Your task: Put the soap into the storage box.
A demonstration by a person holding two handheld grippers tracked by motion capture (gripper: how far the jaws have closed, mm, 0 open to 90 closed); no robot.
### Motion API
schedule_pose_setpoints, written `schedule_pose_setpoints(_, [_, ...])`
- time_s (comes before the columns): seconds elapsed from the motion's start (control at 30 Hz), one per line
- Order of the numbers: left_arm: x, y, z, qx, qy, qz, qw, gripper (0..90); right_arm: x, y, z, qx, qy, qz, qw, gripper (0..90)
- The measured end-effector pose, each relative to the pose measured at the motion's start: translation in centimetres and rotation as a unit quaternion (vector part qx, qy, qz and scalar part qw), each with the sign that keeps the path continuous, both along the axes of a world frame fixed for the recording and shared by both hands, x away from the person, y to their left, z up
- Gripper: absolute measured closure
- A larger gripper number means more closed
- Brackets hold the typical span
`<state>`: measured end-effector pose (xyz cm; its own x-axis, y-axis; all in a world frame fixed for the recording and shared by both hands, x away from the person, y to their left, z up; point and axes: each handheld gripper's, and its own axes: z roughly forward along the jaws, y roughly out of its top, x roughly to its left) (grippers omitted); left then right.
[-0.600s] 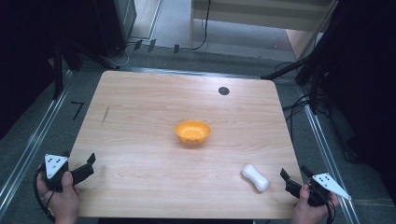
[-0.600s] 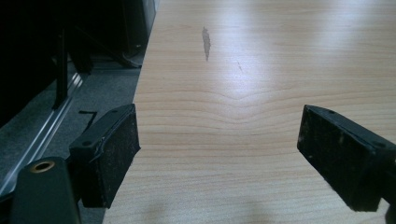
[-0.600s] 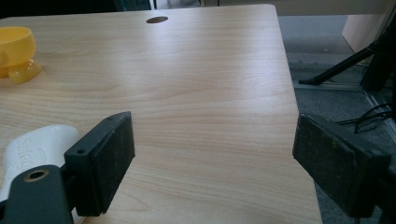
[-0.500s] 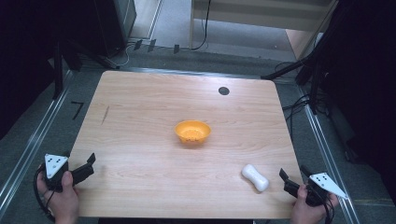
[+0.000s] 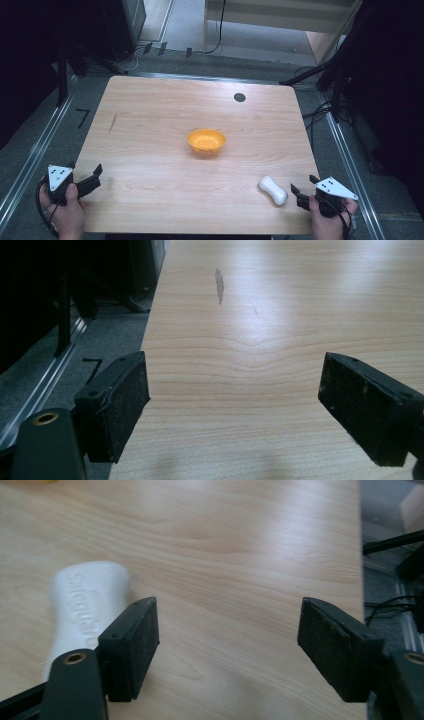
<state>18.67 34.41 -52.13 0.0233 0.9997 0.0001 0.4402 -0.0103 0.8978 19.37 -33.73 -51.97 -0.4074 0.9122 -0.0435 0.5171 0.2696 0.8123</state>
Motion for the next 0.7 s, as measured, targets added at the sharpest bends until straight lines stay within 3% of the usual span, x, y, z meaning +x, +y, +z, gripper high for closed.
schedule_pose_setpoints(0.13, [0.0,0.0,0.0,0.002,0.003,-0.001,1.0000,13.2,0.5,1.2,1.0,-0.024,0.036,0.024,0.9988,29.5])
schedule_pose_setpoints(0.23, [0.1,0.0,0.0,0.002,0.004,-0.001,1.0000,13.2,0.9,2.2,1.6,-0.028,0.064,0.055,0.9961,30.6])
schedule_pose_setpoints(0.37, [0.0,0.0,0.0,0.002,0.003,-0.001,1.0000,13.2,1.5,3.5,2.1,-0.059,0.096,0.072,0.9910,31.0])
schedule_pose_setpoints(0.47, [0.0,0.0,0.0,0.002,0.003,-0.001,1.0000,13.2,1.9,4.0,2.4,-0.041,0.122,0.084,0.9881,32.5])
schedule_pose_setpoints(0.7, [0.0,0.0,0.0,0.002,0.002,-0.001,1.0000,13.2,2.6,5.1,2.6,-0.048,0.155,0.104,0.9813,35.5])
